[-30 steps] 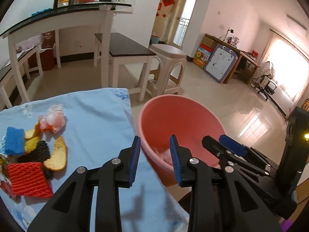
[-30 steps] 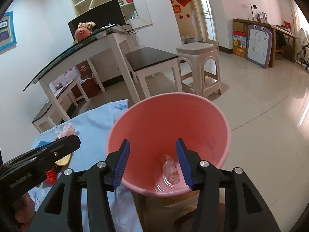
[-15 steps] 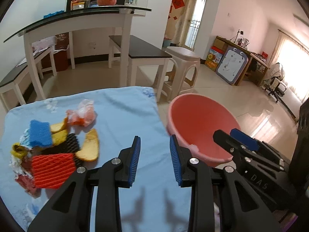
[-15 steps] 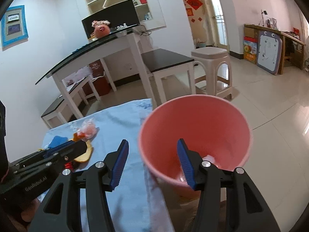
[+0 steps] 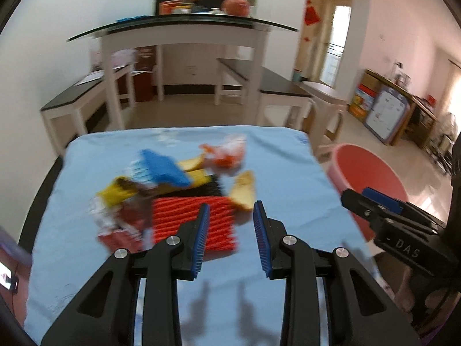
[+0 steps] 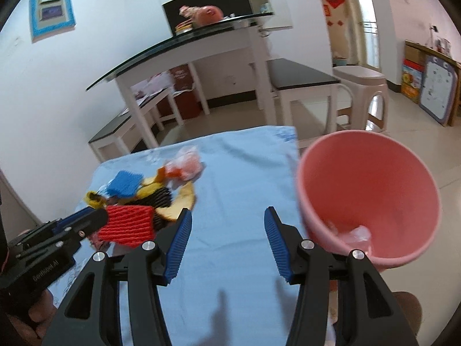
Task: Collect trash
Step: 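Move both tools back over the trash pile, then grasp the crumpled red wrapper with the left tool while the right tool grasps the red foam net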
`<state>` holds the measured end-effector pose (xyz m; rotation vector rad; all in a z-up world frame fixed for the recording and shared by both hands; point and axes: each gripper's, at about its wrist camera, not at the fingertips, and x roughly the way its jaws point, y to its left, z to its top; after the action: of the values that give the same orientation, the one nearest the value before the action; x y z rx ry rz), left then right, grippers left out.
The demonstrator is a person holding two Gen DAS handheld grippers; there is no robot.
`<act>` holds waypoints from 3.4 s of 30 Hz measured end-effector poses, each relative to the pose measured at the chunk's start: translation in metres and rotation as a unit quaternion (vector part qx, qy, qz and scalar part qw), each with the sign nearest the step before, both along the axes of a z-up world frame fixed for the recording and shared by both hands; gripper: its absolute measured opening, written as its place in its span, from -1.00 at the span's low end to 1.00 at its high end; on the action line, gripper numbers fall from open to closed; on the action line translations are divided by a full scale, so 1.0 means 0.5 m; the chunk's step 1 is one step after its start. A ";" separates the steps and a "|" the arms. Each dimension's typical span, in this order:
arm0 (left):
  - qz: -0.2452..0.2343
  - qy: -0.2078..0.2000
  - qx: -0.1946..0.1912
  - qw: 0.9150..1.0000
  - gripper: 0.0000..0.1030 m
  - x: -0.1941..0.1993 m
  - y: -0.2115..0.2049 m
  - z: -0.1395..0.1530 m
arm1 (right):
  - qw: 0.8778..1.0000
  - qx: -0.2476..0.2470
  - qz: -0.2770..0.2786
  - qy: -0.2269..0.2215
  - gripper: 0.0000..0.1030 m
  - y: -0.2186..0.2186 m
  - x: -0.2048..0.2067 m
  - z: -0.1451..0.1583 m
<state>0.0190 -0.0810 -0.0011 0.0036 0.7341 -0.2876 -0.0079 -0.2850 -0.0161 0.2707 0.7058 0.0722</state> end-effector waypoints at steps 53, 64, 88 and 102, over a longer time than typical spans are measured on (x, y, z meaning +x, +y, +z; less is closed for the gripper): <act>0.129 0.069 -0.074 0.986 -0.83 0.038 0.289 -0.087 | 0.967 -0.005 0.247 0.057 0.30 0.245 0.221 -0.075; 0.133 0.063 -0.080 0.986 -0.83 0.027 0.298 -0.079 | 0.939 0.085 0.317 0.103 0.19 0.256 0.140 -0.079; 0.066 0.037 -0.087 0.993 -0.83 -0.021 0.327 -0.041 | 0.966 0.035 0.244 0.075 -0.85 0.294 0.016 -0.038; -0.040 -0.021 -0.106 0.993 -0.83 -0.069 0.259 0.040 | 0.992 0.019 0.124 0.021 -0.85 0.201 -0.100 0.059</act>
<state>-0.0155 0.0486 0.0188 -0.1621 0.6594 -0.4397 -0.0578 -0.1845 0.0134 0.2202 0.7784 0.3184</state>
